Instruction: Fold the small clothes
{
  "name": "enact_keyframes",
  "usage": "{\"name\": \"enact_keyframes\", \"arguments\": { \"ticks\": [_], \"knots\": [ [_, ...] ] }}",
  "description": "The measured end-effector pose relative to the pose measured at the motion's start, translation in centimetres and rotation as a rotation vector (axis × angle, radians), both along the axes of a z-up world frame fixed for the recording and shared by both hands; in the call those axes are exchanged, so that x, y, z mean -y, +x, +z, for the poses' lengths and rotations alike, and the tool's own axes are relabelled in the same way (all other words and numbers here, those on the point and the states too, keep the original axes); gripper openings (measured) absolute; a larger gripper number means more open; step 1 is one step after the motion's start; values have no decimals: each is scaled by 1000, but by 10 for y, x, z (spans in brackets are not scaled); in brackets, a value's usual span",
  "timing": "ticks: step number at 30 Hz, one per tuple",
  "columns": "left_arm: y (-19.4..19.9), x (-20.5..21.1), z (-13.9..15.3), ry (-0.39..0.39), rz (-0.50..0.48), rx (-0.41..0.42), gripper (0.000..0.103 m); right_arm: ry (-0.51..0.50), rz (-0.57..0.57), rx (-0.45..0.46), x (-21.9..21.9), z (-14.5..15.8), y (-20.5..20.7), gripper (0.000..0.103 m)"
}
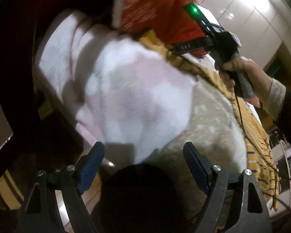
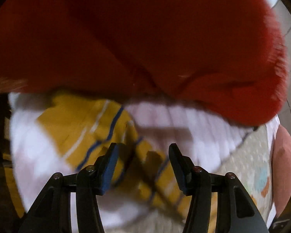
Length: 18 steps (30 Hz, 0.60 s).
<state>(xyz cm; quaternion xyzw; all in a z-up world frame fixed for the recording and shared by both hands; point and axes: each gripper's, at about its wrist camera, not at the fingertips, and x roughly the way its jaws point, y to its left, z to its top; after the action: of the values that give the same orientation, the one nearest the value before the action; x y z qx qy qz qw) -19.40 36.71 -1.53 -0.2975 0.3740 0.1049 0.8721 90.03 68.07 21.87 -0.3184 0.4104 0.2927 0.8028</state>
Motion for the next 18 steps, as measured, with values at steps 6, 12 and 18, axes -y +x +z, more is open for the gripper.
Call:
{"name": "enact_keyframes", "arguments": {
  "ticks": [6, 12, 18],
  "knots": [
    [3, -6, -13, -40, 12, -31, 82, 56, 2, -107, -17, -11, 21, 10],
    [5, 1, -3, -28, 12, -18, 82, 317, -129, -154, 27, 40, 10, 6],
    [11, 16, 21, -2, -18, 26, 82, 680, -449, -144, 174, 110, 9, 6]
  ]
}}
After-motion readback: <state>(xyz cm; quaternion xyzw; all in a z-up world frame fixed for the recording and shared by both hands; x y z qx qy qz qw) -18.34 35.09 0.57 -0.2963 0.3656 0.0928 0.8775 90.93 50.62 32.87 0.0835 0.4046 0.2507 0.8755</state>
